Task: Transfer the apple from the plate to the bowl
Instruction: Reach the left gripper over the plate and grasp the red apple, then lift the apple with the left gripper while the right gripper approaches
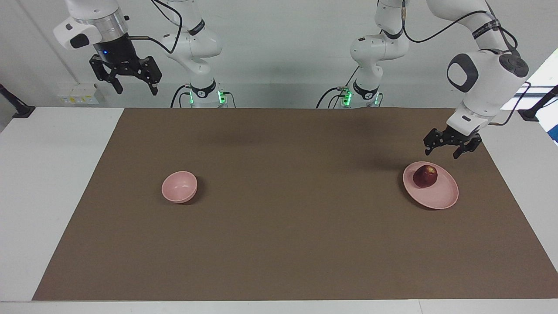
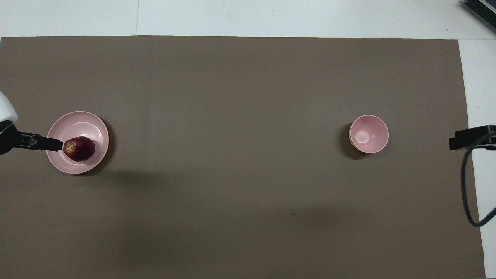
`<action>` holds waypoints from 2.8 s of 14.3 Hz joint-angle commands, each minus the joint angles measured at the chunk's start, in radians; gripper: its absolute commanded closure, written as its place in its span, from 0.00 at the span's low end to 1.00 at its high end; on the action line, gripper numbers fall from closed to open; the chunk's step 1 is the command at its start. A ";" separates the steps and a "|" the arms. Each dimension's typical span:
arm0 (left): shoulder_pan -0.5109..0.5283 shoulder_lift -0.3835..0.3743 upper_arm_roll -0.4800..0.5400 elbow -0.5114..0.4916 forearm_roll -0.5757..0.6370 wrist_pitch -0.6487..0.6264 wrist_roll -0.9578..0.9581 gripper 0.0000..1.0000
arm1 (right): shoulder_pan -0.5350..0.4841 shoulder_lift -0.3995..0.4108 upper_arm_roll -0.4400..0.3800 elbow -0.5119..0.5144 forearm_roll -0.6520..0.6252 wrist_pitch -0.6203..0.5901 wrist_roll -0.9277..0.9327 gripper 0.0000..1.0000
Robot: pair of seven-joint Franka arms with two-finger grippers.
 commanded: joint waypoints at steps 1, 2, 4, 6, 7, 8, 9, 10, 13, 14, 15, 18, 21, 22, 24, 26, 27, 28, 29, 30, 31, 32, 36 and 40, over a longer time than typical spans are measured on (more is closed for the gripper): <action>0.020 0.057 -0.008 -0.024 -0.031 0.084 0.026 0.00 | -0.014 -0.014 0.003 -0.016 0.013 0.006 -0.031 0.00; 0.030 0.071 -0.008 -0.030 -0.037 0.101 0.026 0.00 | -0.014 -0.014 0.003 -0.016 0.013 0.004 -0.031 0.00; 0.033 0.096 -0.008 -0.036 -0.037 0.129 0.027 0.00 | -0.014 -0.014 0.003 -0.016 0.013 0.006 -0.031 0.00; 0.033 0.100 -0.008 -0.053 -0.050 0.154 0.026 0.00 | -0.014 -0.014 0.003 -0.018 0.013 0.006 -0.031 0.00; 0.032 0.100 -0.011 -0.053 -0.054 0.157 0.026 0.00 | -0.014 -0.014 0.003 -0.016 0.013 0.004 -0.031 0.00; 0.030 0.103 -0.011 -0.053 -0.069 0.160 0.027 0.00 | -0.014 -0.014 0.003 -0.016 0.013 0.004 -0.031 0.00; 0.027 0.111 -0.008 -0.058 -0.083 0.172 0.027 0.00 | -0.014 -0.014 0.003 -0.018 0.013 0.004 -0.031 0.00; 0.024 0.128 -0.011 -0.061 -0.089 0.195 0.026 0.00 | -0.014 -0.014 0.003 -0.016 0.013 0.004 -0.031 0.00; 0.026 0.129 -0.008 -0.066 -0.091 0.192 0.026 0.00 | -0.014 -0.014 0.003 -0.018 0.013 0.006 -0.031 0.00; 0.032 0.125 -0.008 -0.075 -0.091 0.189 0.027 0.00 | -0.014 -0.014 0.003 -0.018 0.013 0.006 -0.031 0.00; 0.036 0.122 -0.008 -0.078 -0.091 0.184 0.027 0.06 | -0.014 -0.014 0.003 -0.016 0.013 0.004 -0.031 0.00; 0.036 0.123 -0.008 -0.072 -0.089 0.166 0.029 0.72 | -0.014 -0.014 0.003 -0.018 0.013 0.006 -0.031 0.00; 0.027 0.116 -0.008 -0.050 -0.091 0.163 0.018 1.00 | -0.014 -0.014 0.003 -0.018 0.013 0.006 -0.031 0.00; 0.023 0.084 -0.011 -0.049 -0.091 0.143 0.014 1.00 | -0.014 -0.014 0.003 -0.016 0.013 0.006 -0.032 0.00; 0.023 0.044 -0.011 0.011 -0.091 -0.003 0.012 1.00 | -0.016 -0.014 0.003 -0.018 0.014 0.010 -0.061 0.00; 0.020 0.031 -0.020 0.095 -0.103 -0.159 -0.008 1.00 | -0.013 -0.014 0.002 -0.018 0.014 0.001 -0.100 0.00; 0.009 0.019 -0.023 0.120 -0.149 -0.209 -0.046 1.00 | -0.013 -0.014 0.003 -0.018 0.014 -0.011 -0.100 0.00; -0.009 0.004 -0.023 0.135 -0.216 -0.236 -0.078 1.00 | -0.011 -0.014 0.005 -0.016 0.016 -0.020 -0.092 0.00; -0.026 -0.012 -0.025 0.140 -0.270 -0.244 -0.097 1.00 | -0.013 -0.016 0.005 -0.016 0.017 -0.022 -0.092 0.00; -0.045 -0.027 -0.025 0.147 -0.318 -0.257 -0.129 1.00 | -0.016 -0.014 0.002 -0.016 0.043 -0.022 -0.094 0.00; -0.057 -0.033 -0.028 0.161 -0.359 -0.282 -0.175 1.00 | -0.017 -0.014 -0.003 -0.018 0.089 -0.030 -0.087 0.00; -0.068 -0.036 -0.039 0.178 -0.394 -0.312 -0.215 1.00 | -0.017 -0.016 -0.003 -0.022 0.105 -0.045 -0.068 0.00; -0.097 -0.039 -0.117 0.209 -0.618 -0.329 -0.342 1.00 | -0.011 -0.020 -0.003 -0.060 0.213 -0.039 0.089 0.00; -0.112 -0.064 -0.181 0.206 -0.790 -0.328 -0.393 1.00 | 0.012 -0.019 0.006 -0.143 0.335 0.044 0.303 0.00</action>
